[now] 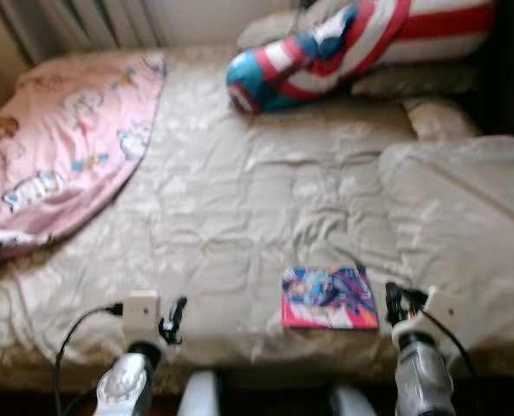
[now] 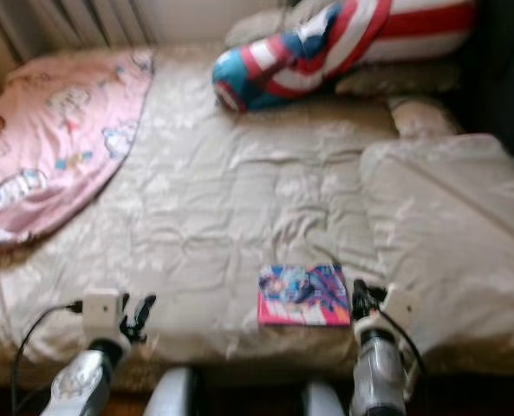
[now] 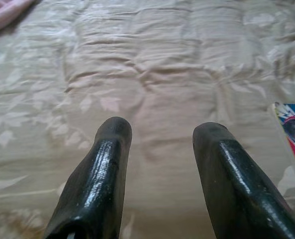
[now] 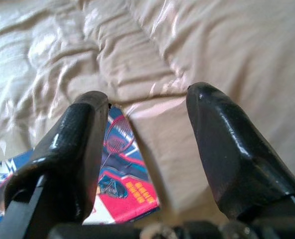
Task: Clean up the room
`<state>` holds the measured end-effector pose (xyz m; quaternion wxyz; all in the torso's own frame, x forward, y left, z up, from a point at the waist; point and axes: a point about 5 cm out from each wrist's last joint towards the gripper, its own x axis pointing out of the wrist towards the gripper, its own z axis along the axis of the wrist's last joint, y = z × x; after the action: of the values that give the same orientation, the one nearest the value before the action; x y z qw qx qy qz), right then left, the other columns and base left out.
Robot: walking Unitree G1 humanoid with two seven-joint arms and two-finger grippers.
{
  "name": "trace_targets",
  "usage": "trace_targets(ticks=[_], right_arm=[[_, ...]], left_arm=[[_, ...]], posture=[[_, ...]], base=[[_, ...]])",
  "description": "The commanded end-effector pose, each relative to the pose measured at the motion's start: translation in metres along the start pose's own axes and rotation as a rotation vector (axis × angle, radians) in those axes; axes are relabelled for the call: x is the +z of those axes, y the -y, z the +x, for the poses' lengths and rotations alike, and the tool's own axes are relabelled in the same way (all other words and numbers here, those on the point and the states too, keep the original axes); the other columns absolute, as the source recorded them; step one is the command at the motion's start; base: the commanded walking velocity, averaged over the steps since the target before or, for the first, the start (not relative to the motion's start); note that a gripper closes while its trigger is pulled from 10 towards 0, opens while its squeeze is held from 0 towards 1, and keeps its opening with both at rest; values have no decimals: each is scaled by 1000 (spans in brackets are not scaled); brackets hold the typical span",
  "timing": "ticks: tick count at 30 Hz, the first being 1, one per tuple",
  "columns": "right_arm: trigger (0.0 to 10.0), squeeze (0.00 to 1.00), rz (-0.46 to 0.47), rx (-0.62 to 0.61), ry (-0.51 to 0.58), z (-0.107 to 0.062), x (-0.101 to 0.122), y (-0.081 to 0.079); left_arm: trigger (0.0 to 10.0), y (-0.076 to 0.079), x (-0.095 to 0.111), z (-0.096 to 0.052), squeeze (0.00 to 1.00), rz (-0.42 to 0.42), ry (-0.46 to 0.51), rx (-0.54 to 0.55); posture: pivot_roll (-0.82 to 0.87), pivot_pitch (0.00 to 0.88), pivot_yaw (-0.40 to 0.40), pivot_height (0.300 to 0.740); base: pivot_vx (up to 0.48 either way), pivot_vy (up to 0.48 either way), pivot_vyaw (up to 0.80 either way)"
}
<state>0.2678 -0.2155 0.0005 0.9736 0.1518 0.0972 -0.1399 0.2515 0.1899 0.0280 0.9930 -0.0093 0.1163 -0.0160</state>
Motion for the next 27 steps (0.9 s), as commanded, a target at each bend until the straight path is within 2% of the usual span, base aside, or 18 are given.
trace_targets(ticks=[1,3,5,8,10,13,17,24,27], right_arm=[[10000,0,-20,22,-11,-2,-4,-4],[10000,0,-34,6,-45,-3,-9,-4],[10000,0,-62,-5,-123,-8,-20,-1],[10000,0,-62,-12,-167,-11,-27,1],[10000,0,-95,-11,-245,-18,-39,5],[10000,0,-114,-30,-299,-24,-48,11],[10000,0,-160,-55,-429,-40,-67,22],[10000,0,-178,-81,-570,-59,-89,26],[10000,0,-202,-77,-614,-64,-95,26]], left_arm=[[10000,-4,-9,-1,0,19,-30,18],[10000,-6,-13,2,0,11,-47,29],[10000,-9,-23,4,0,17,-88,35],[10000,-10,-31,4,0,19,-119,38],[10000,-11,-49,-1,0,29,-218,34],[10000,-12,-62,-5,0,49,-282,30],[10000,-16,-80,-13,0,32,-377,63],[10000,-20,-96,-22,0,30,-494,98],[10000,-18,-101,-25,0,46,-528,82]], posture=[[0,8,34,661],[-2,0,33,671],[-2,0,34,690],[-4,0,33,710],[-10,0,36,725],[-19,0,38,739],[-19,0,37,740],[-22,0,30,740],[-17,0,29,740]], base=[[0,0,0],[0,0,0],[0,0,0],[0,0,0],[0,0,0],[0,0,0],[0,0,0],[0,0,0],[0,0,0]])
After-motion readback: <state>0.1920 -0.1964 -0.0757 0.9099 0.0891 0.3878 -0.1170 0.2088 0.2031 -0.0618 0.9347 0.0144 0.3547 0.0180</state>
